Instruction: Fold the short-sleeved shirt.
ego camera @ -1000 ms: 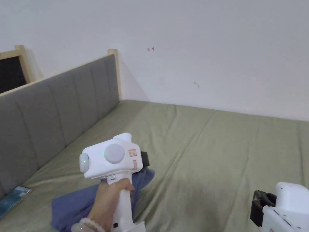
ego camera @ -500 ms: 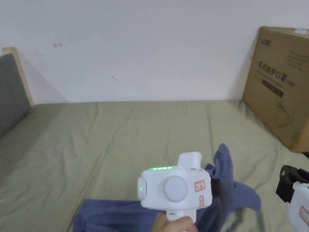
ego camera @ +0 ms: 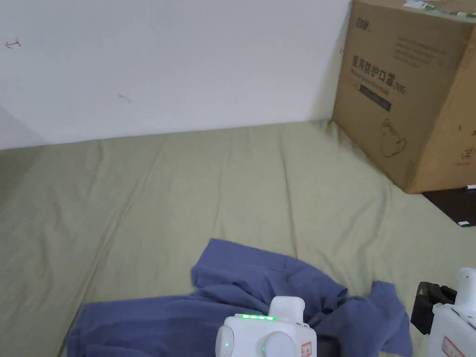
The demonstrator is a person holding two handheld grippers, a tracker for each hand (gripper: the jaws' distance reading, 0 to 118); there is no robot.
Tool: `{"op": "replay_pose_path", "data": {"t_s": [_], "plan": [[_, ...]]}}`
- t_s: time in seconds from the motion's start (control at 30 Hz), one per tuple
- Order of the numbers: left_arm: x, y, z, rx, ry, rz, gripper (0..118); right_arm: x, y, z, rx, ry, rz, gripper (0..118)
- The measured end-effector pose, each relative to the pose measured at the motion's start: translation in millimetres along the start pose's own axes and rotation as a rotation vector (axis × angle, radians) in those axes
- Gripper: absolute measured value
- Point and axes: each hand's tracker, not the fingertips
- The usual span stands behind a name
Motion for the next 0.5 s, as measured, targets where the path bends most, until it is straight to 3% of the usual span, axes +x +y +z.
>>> {"op": "replay_pose_path", "data": {"t_s": [0.07,0.1,0.13,0.2,0.23,0.37,0.5], "plan": [[-5,8,18,0.035,0.033,-0.025,98,-10,2,-1,0.005,0.022,0.020,0],[-10,10,31,0.054,0.049,-0.025,92,-15,2,0,0.008,0.038,0.032,0],[-16,11,42,0.082,0.060,-0.018,79,-21,2,0,0.007,0.060,0.047,0],[-31,7,60,0.119,0.089,0.015,16,-34,-1,0,0.001,0.098,0.063,0],[-40,2,66,0.116,0.104,0.033,0,-41,-3,-1,-0.010,0.116,0.074,0],[-71,-30,74,0.026,0.232,0.037,0,-68,-15,-9,-0.050,0.184,0.149,0],[-113,-44,90,0.044,0.217,0.203,0,-92,-23,-20,-0.085,0.214,0.194,0]]}}
